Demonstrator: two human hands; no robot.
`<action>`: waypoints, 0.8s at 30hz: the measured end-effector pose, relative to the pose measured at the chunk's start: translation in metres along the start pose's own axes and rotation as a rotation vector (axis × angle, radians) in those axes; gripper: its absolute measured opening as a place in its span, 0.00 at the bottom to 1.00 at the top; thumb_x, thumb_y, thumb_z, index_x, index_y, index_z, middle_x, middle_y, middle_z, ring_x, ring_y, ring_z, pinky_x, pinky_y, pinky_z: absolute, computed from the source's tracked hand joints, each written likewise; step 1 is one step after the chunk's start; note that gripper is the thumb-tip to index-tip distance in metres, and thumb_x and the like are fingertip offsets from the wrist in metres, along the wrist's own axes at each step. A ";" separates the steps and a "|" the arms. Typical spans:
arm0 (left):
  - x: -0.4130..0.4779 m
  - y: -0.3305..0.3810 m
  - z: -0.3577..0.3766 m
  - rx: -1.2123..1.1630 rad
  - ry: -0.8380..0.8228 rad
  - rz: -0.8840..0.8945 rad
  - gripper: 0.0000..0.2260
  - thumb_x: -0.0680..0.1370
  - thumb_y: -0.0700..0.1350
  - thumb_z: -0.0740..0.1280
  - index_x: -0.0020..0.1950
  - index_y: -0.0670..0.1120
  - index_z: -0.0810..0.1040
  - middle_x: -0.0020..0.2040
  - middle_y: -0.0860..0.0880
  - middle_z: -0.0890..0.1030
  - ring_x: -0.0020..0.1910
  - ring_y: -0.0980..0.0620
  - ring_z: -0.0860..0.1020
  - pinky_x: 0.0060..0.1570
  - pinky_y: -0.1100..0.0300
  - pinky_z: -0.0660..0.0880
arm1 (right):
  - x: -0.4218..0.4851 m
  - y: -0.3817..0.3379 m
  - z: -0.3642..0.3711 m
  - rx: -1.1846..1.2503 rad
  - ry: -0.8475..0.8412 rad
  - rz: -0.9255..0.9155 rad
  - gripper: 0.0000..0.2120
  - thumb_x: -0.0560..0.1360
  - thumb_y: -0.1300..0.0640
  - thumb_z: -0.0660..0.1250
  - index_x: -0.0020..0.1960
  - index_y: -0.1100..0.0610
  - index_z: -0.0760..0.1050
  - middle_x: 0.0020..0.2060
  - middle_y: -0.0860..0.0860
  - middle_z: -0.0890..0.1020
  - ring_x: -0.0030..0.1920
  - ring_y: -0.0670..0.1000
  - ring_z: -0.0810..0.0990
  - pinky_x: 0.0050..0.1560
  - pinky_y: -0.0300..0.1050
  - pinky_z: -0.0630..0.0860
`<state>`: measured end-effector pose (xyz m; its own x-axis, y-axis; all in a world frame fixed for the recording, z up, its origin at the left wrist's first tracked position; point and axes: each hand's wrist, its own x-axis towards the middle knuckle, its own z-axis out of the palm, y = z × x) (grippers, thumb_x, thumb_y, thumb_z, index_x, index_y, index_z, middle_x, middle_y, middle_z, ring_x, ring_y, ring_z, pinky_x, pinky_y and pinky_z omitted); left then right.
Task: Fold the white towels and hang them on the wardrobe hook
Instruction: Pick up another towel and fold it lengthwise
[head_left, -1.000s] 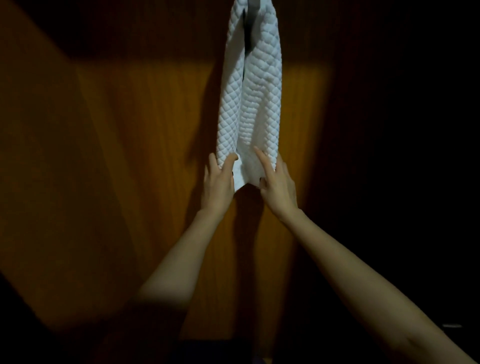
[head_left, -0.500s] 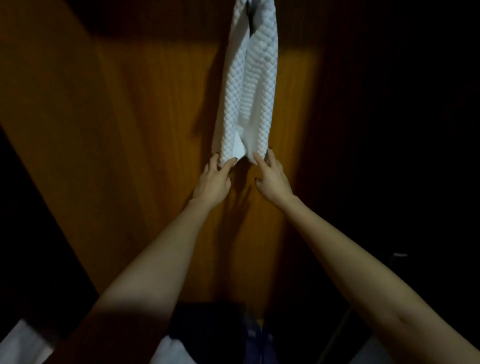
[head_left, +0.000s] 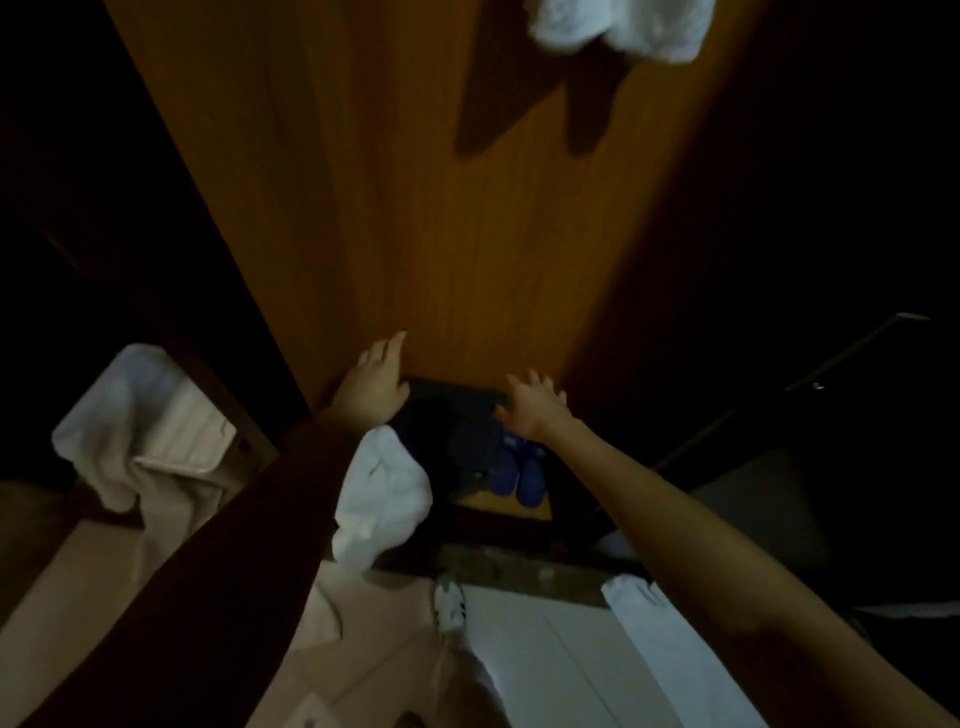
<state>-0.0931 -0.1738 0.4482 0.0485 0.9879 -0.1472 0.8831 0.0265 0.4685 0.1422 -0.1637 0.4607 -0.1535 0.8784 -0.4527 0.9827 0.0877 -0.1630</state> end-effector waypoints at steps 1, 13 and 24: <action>-0.003 -0.018 0.014 -0.010 0.011 -0.020 0.32 0.78 0.43 0.63 0.78 0.48 0.49 0.75 0.42 0.59 0.72 0.41 0.61 0.68 0.44 0.63 | 0.008 0.002 0.022 -0.006 -0.034 -0.002 0.30 0.81 0.44 0.58 0.79 0.50 0.52 0.77 0.59 0.53 0.76 0.64 0.51 0.71 0.66 0.55; -0.005 -0.211 0.260 -0.073 -0.088 -0.168 0.33 0.75 0.40 0.68 0.77 0.42 0.56 0.72 0.38 0.65 0.69 0.39 0.67 0.69 0.48 0.63 | 0.152 -0.003 0.291 0.041 -0.125 -0.093 0.27 0.79 0.51 0.62 0.76 0.53 0.60 0.72 0.60 0.66 0.70 0.64 0.65 0.68 0.59 0.66; 0.088 -0.310 0.401 -0.170 -0.008 -0.376 0.32 0.76 0.44 0.67 0.77 0.48 0.55 0.71 0.42 0.66 0.68 0.43 0.67 0.65 0.48 0.68 | 0.324 -0.050 0.406 0.104 -0.050 -0.315 0.28 0.79 0.57 0.61 0.77 0.47 0.58 0.69 0.59 0.68 0.67 0.62 0.68 0.66 0.59 0.68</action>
<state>-0.1754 -0.1558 -0.0590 -0.2589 0.9034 -0.3419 0.7500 0.4110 0.5183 0.0009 -0.0743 -0.0336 -0.4554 0.7913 -0.4079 0.8707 0.3005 -0.3892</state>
